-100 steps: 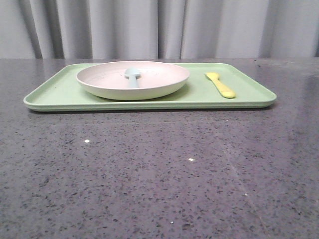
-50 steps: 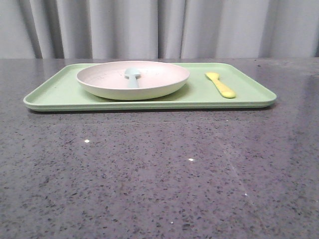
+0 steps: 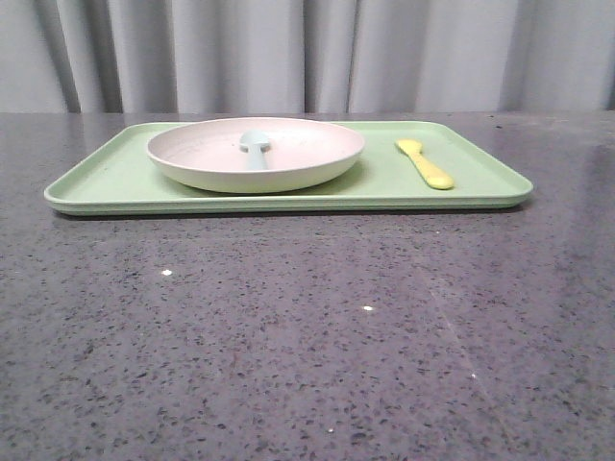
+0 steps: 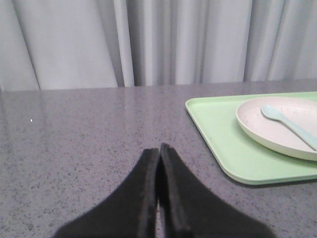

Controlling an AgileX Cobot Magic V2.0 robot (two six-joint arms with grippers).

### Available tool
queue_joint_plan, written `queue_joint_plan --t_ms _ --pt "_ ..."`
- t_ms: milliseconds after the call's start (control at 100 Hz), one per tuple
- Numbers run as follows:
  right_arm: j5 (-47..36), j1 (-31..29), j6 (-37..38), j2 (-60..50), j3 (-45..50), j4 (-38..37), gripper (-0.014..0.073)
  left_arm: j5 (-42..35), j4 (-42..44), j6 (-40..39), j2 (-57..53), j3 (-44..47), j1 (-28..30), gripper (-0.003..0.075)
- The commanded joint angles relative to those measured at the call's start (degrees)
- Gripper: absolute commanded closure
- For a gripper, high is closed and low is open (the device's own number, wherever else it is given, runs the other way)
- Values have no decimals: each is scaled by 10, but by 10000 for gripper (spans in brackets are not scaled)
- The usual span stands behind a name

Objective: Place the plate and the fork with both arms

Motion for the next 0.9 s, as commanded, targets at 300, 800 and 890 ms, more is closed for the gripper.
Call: queue_joint_plan --t_ms 300,800,890 --pt "-47 -3 -5 7 -14 -16 660 -91 5 -4 -91 110 25 741" --pt "-47 -3 -5 7 -14 -16 660 -79 7 -4 -91 108 45 741" --pt "-47 -3 -5 7 -14 -16 660 -79 7 -4 -91 108 45 741"
